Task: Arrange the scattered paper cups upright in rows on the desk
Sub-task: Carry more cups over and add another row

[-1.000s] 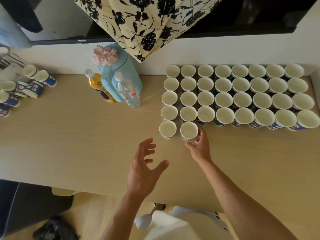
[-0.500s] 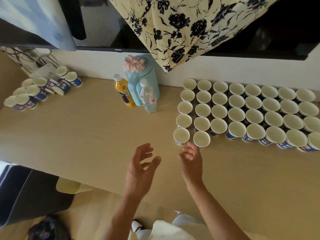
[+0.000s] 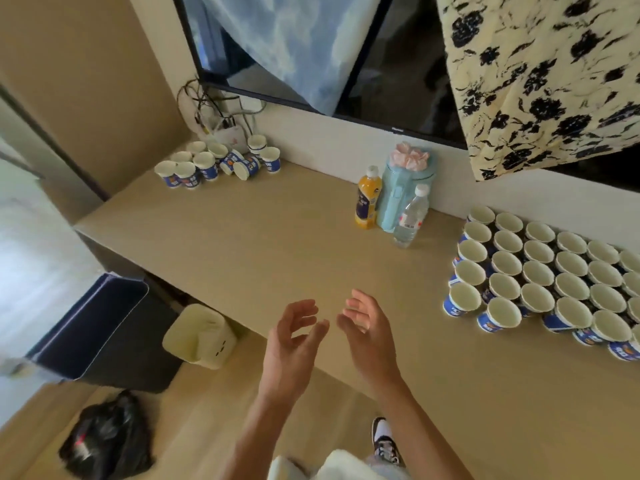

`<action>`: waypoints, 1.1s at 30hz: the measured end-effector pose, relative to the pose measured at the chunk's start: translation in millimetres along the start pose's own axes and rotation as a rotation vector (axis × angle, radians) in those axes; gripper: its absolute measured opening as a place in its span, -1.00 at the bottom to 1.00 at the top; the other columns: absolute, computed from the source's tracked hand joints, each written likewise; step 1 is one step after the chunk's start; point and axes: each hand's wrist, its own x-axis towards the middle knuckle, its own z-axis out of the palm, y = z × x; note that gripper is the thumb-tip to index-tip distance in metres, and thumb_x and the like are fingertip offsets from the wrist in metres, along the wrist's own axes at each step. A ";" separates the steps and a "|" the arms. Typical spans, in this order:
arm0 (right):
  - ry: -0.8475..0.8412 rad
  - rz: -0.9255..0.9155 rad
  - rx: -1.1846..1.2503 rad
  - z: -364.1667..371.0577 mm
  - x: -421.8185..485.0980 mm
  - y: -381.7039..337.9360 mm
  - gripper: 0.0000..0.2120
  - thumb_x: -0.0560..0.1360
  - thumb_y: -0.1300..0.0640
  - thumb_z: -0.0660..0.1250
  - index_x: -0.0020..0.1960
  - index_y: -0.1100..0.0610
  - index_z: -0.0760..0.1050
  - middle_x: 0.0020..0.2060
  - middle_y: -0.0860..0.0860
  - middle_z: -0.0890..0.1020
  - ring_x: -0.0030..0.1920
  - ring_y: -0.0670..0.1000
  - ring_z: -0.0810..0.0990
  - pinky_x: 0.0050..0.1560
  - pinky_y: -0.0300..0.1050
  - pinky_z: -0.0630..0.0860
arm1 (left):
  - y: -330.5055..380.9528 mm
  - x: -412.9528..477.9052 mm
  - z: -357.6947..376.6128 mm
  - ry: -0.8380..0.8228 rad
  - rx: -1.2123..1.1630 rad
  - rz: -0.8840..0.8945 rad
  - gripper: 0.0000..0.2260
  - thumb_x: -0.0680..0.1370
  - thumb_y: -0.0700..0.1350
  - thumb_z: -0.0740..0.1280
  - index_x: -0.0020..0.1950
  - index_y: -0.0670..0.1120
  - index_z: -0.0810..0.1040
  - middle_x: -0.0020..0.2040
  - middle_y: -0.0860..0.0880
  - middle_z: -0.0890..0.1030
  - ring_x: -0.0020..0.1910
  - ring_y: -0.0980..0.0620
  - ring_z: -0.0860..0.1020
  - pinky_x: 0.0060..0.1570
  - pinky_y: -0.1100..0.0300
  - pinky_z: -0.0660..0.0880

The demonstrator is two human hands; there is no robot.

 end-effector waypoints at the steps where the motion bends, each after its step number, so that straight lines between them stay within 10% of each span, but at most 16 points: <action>1: -0.006 -0.004 -0.009 13.6 -7.3 -1.1 -0.44 0.47 -0.02 0.43 0.44 0.02 0.41 0.23 -0.10 0.59 0.22 -0.12 0.60 0.25 -0.12 0.52 | -1.2 -1.3 -13.7 -0.001 -0.007 -0.003 -0.79 0.54 -0.01 0.46 0.17 0.09 0.60 0.11 0.18 0.67 0.11 0.23 0.62 -0.03 0.40 0.52; 4: -0.023 -0.013 -0.040 46.1 -21.4 -4.4 -0.33 0.38 -0.17 0.43 0.44 0.01 0.41 0.24 -0.10 0.59 0.21 -0.14 0.60 0.25 -0.11 0.52 | -1.3 -2.2 -49.7 0.021 -0.013 0.013 -0.72 0.47 0.09 0.40 0.16 0.11 0.60 0.10 0.22 0.66 0.13 0.25 0.61 -0.02 0.40 0.51; 14: -0.020 -0.007 -0.062 112.3 25.0 -29.8 -0.56 0.54 0.25 0.42 0.38 0.02 0.44 0.19 -0.10 0.61 0.18 -0.13 0.61 0.24 -0.09 0.53 | -1.8 49.2 -112.5 0.083 -0.040 0.001 -0.83 0.56 -0.04 0.44 0.14 0.07 0.62 0.09 0.20 0.68 0.09 0.24 0.62 -0.07 0.43 0.50; 33: -0.134 0.040 -0.077 233.2 175.5 -60.7 -0.46 0.46 -0.09 0.46 0.38 0.02 0.44 0.21 -0.14 0.59 0.14 -0.23 0.58 -0.06 -0.39 0.49 | -14.2 274.2 -218.3 0.154 -0.010 -0.094 -0.83 0.57 -0.01 0.43 0.16 0.07 0.62 0.08 0.18 0.68 0.08 0.18 0.63 0.03 0.16 0.57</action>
